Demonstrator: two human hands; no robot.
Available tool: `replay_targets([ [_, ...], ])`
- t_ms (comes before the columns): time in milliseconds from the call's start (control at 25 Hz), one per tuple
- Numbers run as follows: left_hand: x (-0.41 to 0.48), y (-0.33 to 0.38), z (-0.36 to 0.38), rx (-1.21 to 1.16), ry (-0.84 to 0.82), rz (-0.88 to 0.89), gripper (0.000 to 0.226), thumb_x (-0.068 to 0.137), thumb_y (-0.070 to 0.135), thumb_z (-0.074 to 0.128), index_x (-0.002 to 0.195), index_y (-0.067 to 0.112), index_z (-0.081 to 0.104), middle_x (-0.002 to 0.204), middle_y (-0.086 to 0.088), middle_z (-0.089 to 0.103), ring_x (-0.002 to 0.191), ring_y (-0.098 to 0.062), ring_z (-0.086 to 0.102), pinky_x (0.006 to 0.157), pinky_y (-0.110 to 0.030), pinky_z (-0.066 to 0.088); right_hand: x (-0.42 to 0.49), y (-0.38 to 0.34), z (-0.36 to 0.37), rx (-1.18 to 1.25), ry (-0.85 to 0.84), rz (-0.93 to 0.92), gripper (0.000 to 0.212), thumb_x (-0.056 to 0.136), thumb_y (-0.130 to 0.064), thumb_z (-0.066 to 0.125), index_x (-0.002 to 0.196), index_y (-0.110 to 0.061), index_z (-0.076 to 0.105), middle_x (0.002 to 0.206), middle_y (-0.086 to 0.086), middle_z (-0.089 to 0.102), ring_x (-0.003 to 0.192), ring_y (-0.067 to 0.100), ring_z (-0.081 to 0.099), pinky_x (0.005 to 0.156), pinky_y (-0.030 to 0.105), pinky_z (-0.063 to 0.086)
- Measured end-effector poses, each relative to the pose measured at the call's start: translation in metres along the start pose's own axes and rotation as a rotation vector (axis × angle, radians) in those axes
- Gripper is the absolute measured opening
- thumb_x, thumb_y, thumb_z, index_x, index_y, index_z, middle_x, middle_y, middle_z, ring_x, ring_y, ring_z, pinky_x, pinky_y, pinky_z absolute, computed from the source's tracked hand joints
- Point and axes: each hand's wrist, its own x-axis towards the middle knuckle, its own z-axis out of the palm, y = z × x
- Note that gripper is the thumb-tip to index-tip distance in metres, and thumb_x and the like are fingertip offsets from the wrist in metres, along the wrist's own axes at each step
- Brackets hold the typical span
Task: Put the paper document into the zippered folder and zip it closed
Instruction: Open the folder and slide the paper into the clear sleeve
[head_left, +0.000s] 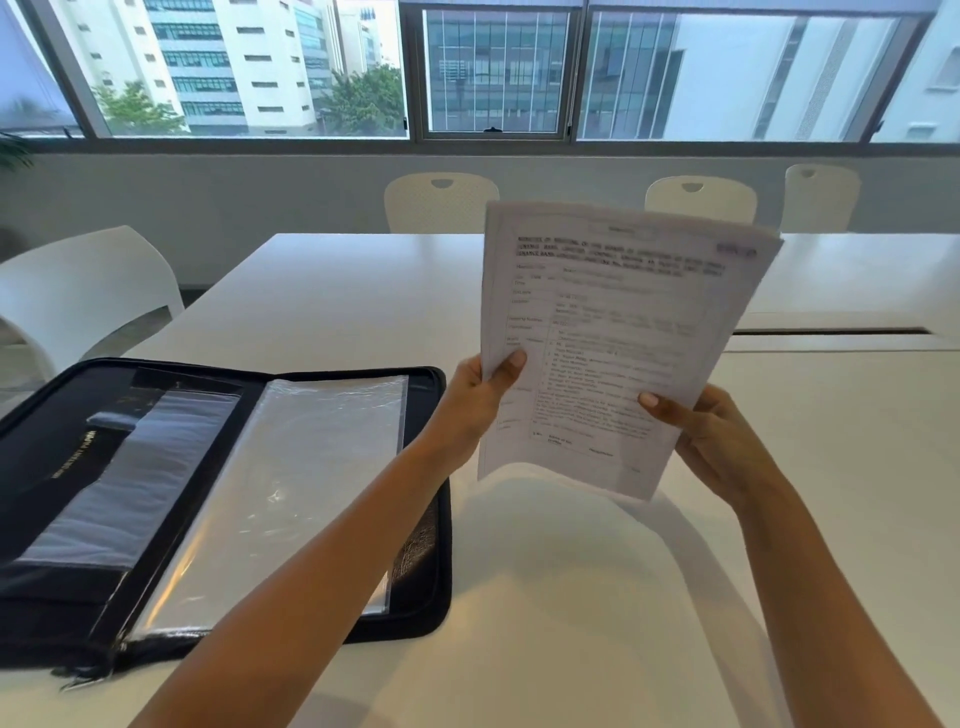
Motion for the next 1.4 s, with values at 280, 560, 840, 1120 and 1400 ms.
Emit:
replay_targets([
  [280, 0.016, 0.03, -0.001, -0.453, 0.203, -0.049, 0.016, 0.098, 0.02, 0.055, 0.111, 0.023, 0.063, 0.119, -0.013, 0.068, 0.113, -0.039, 0.062, 0.094, -0.061, 0.05, 0.006, 0.003, 0.005, 0.199, 0.078, 0.017, 0.036, 0.081, -0.008, 0.064, 0.115, -0.016, 0.068, 0.114, 0.009, 0.071, 0.104, 0.031, 0.066, 0.075, 0.043, 0.058],
  [560, 0.015, 0.016, 0.023, -0.746, 0.282, -0.075, 0.026, 0.099, 0.019, 0.053, 0.125, 0.023, 0.054, 0.127, -0.017, 0.061, 0.115, -0.039, 0.058, 0.101, -0.066, 0.042, 0.029, 0.025, 0.083, 0.593, 0.274, -0.121, 0.037, 0.087, 0.007, 0.057, 0.106, -0.021, 0.071, 0.117, 0.006, 0.07, 0.106, 0.023, 0.065, 0.085, 0.043, 0.056],
  [840, 0.013, -0.012, 0.011, -0.752, 0.403, -0.128, 0.028, 0.098, 0.02, 0.055, 0.126, 0.02, 0.056, 0.125, -0.015, 0.065, 0.118, -0.039, 0.059, 0.099, -0.062, 0.045, 0.032, 0.04, 0.1, 0.52, 0.373, -0.112, 0.031, 0.09, 0.0, 0.057, 0.111, -0.021, 0.068, 0.114, 0.011, 0.069, 0.099, 0.03, 0.066, 0.084, 0.049, 0.057],
  [1120, 0.018, -0.045, -0.052, 0.746, 0.567, -0.414, 0.076, 0.094, 0.053, 0.051, 0.148, 0.003, 0.029, 0.15, -0.016, 0.04, 0.138, -0.031, 0.037, 0.112, -0.047, 0.03, 0.023, 0.027, 0.062, 0.403, 0.713, -0.079, 0.027, 0.093, 0.001, 0.053, 0.114, -0.011, 0.063, 0.112, 0.012, 0.068, 0.104, 0.031, 0.062, 0.084, 0.045, 0.057],
  [1400, 0.018, -0.085, -0.068, 1.377, 0.389, -0.594, 0.094, 0.094, 0.065, 0.031, 0.153, -0.001, 0.0, 0.16, -0.027, -0.002, 0.149, -0.039, -0.007, 0.118, -0.057, 0.0, 0.004, 0.033, 0.044, 0.426, 0.772, -0.03, 0.037, 0.091, 0.003, 0.055, 0.125, -0.011, 0.06, 0.122, 0.013, 0.064, 0.1, 0.023, 0.066, 0.077, 0.043, 0.059],
])
